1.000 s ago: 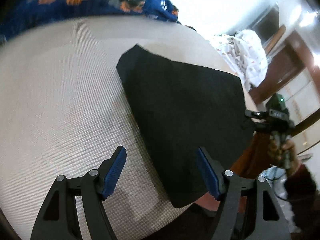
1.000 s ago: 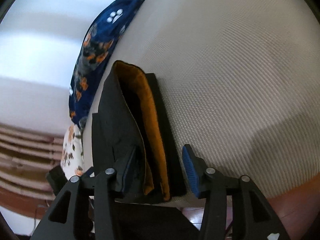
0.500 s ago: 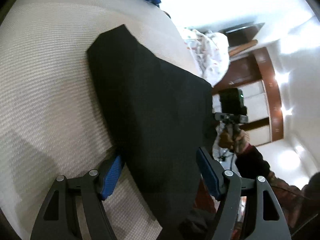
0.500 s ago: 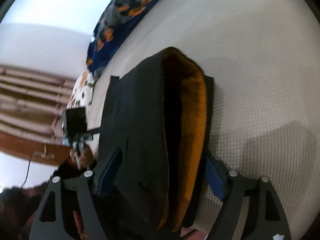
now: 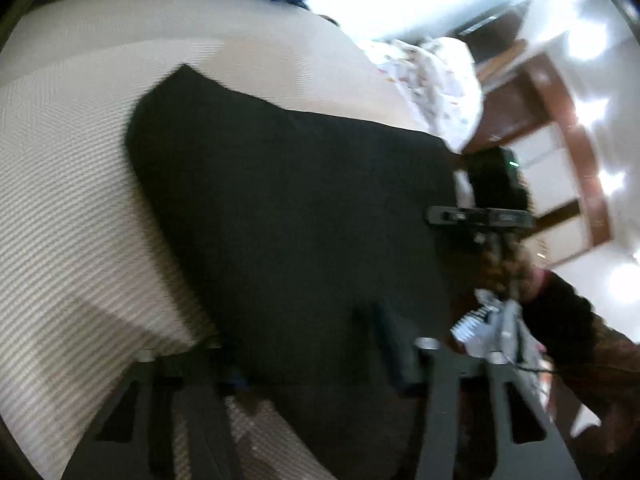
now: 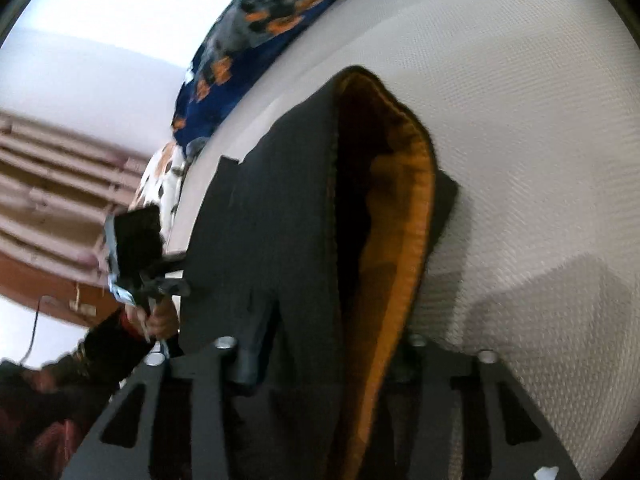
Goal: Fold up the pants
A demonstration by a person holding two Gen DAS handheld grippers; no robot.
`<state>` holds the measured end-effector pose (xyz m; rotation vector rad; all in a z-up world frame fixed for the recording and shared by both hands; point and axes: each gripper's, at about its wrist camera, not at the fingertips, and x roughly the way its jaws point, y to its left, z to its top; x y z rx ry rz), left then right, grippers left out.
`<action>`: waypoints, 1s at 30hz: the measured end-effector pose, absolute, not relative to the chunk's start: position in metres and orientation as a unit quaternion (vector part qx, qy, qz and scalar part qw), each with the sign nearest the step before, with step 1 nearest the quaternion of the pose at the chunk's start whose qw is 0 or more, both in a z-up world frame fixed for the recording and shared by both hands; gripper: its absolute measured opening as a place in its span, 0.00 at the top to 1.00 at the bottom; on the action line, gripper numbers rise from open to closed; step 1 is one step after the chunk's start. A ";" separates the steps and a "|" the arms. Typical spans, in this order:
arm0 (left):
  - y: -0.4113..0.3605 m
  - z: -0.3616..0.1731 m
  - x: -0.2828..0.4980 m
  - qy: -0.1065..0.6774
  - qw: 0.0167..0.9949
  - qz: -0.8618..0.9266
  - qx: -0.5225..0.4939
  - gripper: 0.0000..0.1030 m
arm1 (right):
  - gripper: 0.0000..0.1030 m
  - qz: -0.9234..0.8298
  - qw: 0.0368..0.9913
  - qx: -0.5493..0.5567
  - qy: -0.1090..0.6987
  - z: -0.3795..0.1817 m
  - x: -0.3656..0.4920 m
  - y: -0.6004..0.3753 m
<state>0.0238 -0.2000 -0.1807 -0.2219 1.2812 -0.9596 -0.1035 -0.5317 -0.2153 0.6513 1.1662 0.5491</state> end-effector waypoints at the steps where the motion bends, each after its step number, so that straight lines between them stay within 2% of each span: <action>1: -0.200 -0.181 0.024 0.575 0.695 -0.420 -0.103 0.66 | 0.65 0.246 0.755 0.297 0.531 -0.215 -0.106 -0.532; 3: -0.198 -0.182 0.021 0.576 0.702 -0.405 -0.110 0.72 | 0.67 0.234 0.759 0.302 0.528 -0.213 -0.107 -0.526; 9: -0.191 -0.160 -0.006 0.544 0.742 -0.383 -0.084 0.81 | 0.73 0.235 0.759 0.345 0.500 -0.209 -0.130 -0.512; 21: -0.152 -0.118 -0.050 0.485 0.817 -0.312 0.033 0.82 | 0.76 0.270 0.746 0.396 0.463 -0.206 -0.128 -0.440; 30: -0.102 -0.116 -0.065 0.468 0.842 -0.263 0.053 0.82 | 0.76 0.284 0.738 0.383 0.479 -0.212 -0.107 -0.386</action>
